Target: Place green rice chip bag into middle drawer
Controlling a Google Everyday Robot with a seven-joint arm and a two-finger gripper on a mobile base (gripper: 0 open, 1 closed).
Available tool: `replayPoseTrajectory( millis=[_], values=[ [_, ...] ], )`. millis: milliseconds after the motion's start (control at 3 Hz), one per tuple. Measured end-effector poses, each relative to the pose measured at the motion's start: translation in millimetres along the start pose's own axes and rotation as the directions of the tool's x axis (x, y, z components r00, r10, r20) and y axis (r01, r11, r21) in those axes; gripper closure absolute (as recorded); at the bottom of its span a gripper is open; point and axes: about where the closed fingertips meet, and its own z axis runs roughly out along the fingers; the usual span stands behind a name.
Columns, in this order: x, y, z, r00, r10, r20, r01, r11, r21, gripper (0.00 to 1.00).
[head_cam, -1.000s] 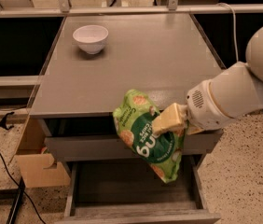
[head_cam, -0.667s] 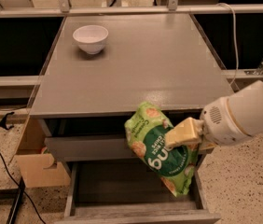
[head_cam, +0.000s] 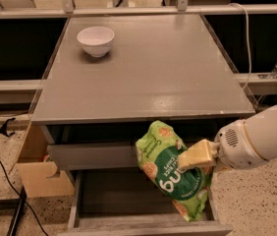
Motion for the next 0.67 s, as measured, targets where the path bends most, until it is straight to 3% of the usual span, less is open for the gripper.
replayPoseTrajectory(
  millis=[333,667],
  values=[
    [0,6,3,1.000,0.003,-0.003,-0.003,0.9998,0.018,1.00],
    [-11,31,30,0.999,0.040,0.036,-0.042,0.9977,0.053,1.00]
  ],
)
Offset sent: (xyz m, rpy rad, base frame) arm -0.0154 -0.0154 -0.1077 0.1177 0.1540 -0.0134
